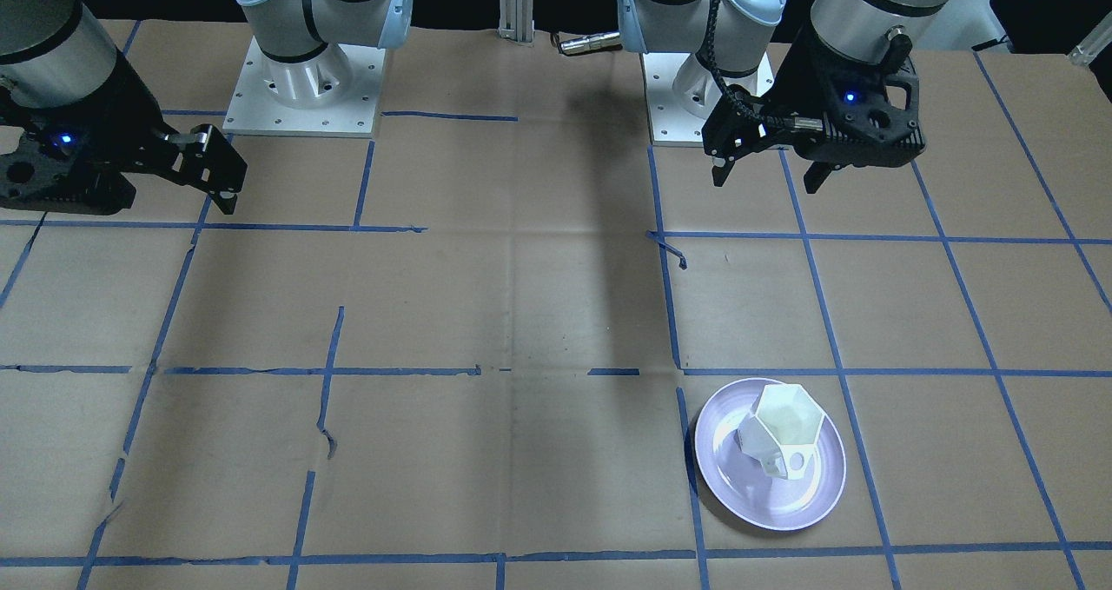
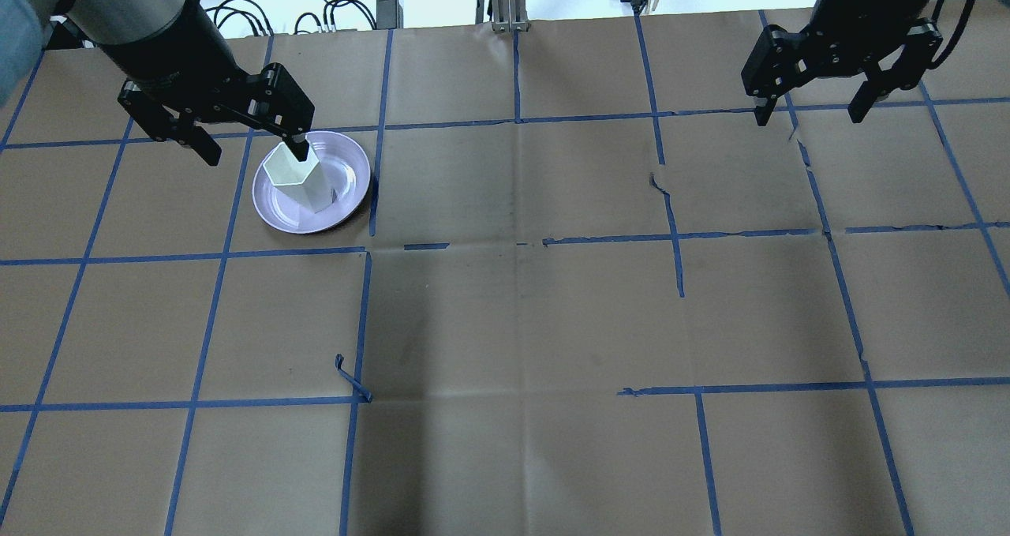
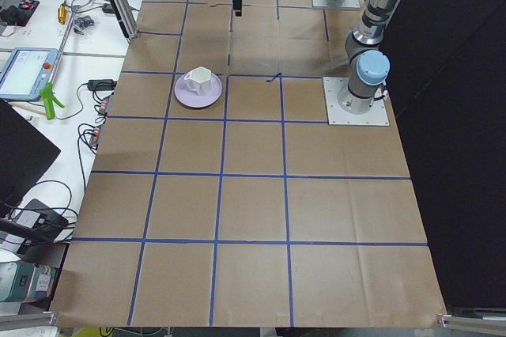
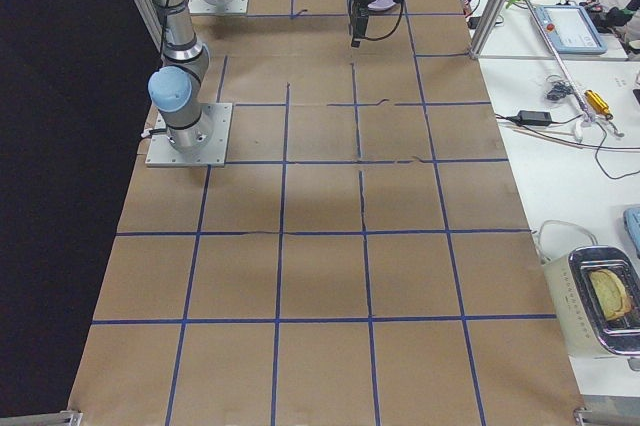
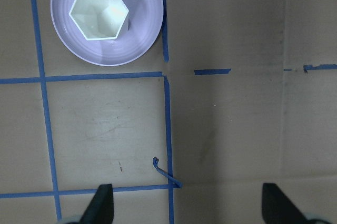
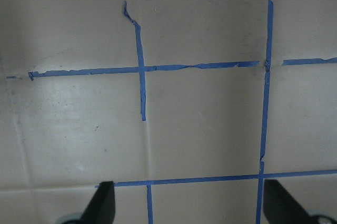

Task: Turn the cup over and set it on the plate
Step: 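Open the left gripper and raise it away from the mug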

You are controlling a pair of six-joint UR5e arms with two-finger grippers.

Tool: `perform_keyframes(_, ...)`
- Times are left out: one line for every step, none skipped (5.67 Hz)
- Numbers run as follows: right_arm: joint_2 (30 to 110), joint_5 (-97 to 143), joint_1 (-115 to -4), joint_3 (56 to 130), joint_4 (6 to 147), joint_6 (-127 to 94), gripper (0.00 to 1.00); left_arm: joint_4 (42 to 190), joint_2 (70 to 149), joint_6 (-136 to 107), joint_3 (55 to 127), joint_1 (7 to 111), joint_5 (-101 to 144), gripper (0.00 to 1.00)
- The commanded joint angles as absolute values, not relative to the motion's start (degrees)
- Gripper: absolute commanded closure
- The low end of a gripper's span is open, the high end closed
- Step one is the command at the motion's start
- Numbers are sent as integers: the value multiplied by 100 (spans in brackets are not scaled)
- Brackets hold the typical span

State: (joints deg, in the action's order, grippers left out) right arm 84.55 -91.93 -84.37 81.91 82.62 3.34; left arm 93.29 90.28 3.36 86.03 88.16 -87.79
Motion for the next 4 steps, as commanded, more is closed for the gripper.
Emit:
perform_keyframes(8455,-9193,-8438,8191,8262,334,0,9264,8983,316,8613,8807,-8921,1)
perform_keyframes(8455,-9193,-8438,8191,8262,334,0,9255,8991,334,8631,8807,-8921,1)
perform_keyframes(8455,-9193,-8438,8191,8262,334,0,9255,8991,360,8631,8807,-8912,1)
perform_keyframes(8455,-9193,-8438,8191,8262,334,0,9255,8983,386,8631,8798,-8912,1)
